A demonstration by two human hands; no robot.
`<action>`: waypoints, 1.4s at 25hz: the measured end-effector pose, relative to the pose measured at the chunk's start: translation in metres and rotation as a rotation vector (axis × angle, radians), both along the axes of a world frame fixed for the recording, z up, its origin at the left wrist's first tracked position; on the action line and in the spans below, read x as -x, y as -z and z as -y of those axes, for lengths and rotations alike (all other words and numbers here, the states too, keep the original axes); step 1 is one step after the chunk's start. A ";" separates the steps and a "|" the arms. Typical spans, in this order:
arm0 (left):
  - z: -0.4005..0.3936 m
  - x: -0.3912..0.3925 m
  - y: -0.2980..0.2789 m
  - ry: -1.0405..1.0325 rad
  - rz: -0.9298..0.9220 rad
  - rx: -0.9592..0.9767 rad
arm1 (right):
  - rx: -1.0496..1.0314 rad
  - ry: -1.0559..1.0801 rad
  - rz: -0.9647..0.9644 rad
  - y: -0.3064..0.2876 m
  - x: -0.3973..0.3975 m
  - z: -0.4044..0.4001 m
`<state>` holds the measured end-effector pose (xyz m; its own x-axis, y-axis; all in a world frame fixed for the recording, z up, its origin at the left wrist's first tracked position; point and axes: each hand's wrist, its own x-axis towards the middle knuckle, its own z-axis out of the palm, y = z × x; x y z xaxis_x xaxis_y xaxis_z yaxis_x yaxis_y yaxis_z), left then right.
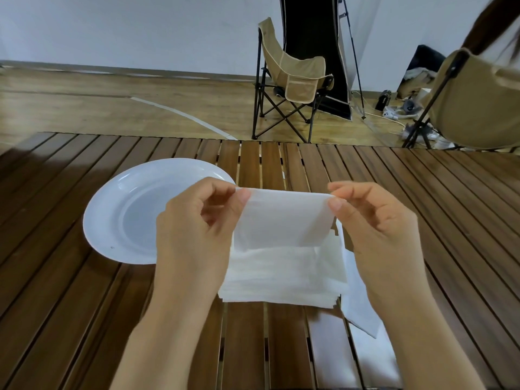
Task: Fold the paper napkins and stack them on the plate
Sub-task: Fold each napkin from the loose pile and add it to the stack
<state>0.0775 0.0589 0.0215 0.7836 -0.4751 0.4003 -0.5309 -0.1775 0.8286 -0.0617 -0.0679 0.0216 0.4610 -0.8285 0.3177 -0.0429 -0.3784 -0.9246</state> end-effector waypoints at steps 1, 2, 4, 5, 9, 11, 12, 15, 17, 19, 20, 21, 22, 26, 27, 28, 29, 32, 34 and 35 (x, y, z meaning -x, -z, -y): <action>0.002 0.000 0.001 -0.009 -0.011 -0.003 | -0.016 -0.006 0.011 0.002 -0.002 -0.002; 0.003 0.000 0.002 -0.027 -0.013 -0.007 | -0.031 -0.011 0.026 0.003 -0.005 -0.004; 0.007 -0.002 0.005 -0.076 -0.022 -0.012 | -0.071 -0.032 0.019 0.008 -0.009 -0.006; 0.009 -0.004 0.007 -0.103 -0.037 -0.013 | -0.089 -0.050 -0.017 0.010 -0.011 -0.006; 0.016 -0.010 0.016 -0.168 -0.099 -0.061 | -0.132 -0.084 -0.180 0.016 -0.014 -0.005; 0.017 -0.012 0.019 -0.164 -0.165 -0.094 | -0.113 -0.048 -0.249 0.019 -0.013 -0.004; 0.016 -0.013 0.021 -0.147 -0.185 -0.132 | -0.095 -0.027 -0.286 0.021 -0.013 -0.004; 0.014 -0.015 0.025 -0.087 -0.159 -0.274 | -0.042 -0.001 -0.405 0.026 -0.014 -0.004; 0.014 -0.015 0.026 -0.062 -0.155 -0.325 | 0.006 0.000 -0.460 0.029 -0.015 -0.005; 0.013 -0.015 0.027 -0.065 -0.167 -0.358 | 0.075 0.006 -0.501 0.031 -0.016 -0.006; 0.013 -0.014 0.028 -0.070 -0.180 -0.372 | 0.102 0.009 -0.515 0.033 -0.016 -0.005; 0.013 -0.014 0.028 -0.072 -0.192 -0.383 | 0.119 0.012 -0.525 0.034 -0.017 -0.005; 0.012 -0.014 0.028 -0.070 -0.199 -0.396 | 0.130 0.013 -0.531 0.035 -0.017 -0.004; 0.013 -0.014 0.028 -0.048 -0.205 -0.428 | 0.169 0.029 -0.526 0.039 -0.019 -0.002; 0.013 -0.014 0.029 -0.045 -0.209 -0.435 | 0.175 0.032 -0.528 0.040 -0.019 -0.001; 0.013 -0.014 0.028 -0.040 -0.213 -0.441 | 0.178 0.035 -0.531 0.040 -0.019 -0.001; 0.013 -0.013 0.028 -0.031 -0.216 -0.449 | 0.184 0.038 -0.537 0.041 -0.019 0.000; 0.014 -0.011 0.029 0.006 -0.230 -0.508 | 0.269 0.049 -0.598 0.046 -0.019 0.000; 0.013 -0.010 0.029 0.023 -0.248 -0.524 | 0.311 0.051 -0.642 0.049 -0.018 -0.001; 0.013 -0.011 0.029 0.026 -0.251 -0.523 | 0.309 0.047 -0.647 0.049 -0.018 -0.001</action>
<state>0.0883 0.0458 -0.0079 0.8095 -0.5802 -0.0898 -0.3389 -0.5868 0.7354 -0.0435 -0.0668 -0.0273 0.6022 -0.7687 0.2156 -0.5691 -0.6027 -0.5593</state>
